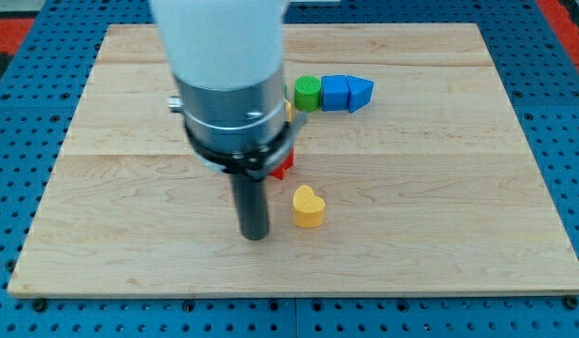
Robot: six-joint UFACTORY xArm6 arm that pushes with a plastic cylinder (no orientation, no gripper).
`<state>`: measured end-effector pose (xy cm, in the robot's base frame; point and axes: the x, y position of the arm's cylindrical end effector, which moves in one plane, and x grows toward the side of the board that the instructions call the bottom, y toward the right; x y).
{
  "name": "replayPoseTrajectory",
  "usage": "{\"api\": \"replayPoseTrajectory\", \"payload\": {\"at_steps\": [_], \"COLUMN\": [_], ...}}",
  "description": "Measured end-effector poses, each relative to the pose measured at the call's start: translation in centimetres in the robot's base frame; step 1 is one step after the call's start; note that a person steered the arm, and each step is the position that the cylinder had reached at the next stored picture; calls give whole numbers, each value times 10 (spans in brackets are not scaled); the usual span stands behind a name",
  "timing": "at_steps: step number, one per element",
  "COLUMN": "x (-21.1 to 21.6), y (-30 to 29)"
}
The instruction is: Push the yellow heart below the blue triangle
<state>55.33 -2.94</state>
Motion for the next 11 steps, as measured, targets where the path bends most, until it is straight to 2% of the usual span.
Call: {"api": "replayPoseTrajectory", "payload": {"at_steps": [2, 3, 4, 5, 6, 8, 9, 10, 11], "x": [-35, -28, -7, 13, -20, -12, -43, -94, -128], "y": [23, 54, 39, 73, 74, 91, 91, 91, 109]}}
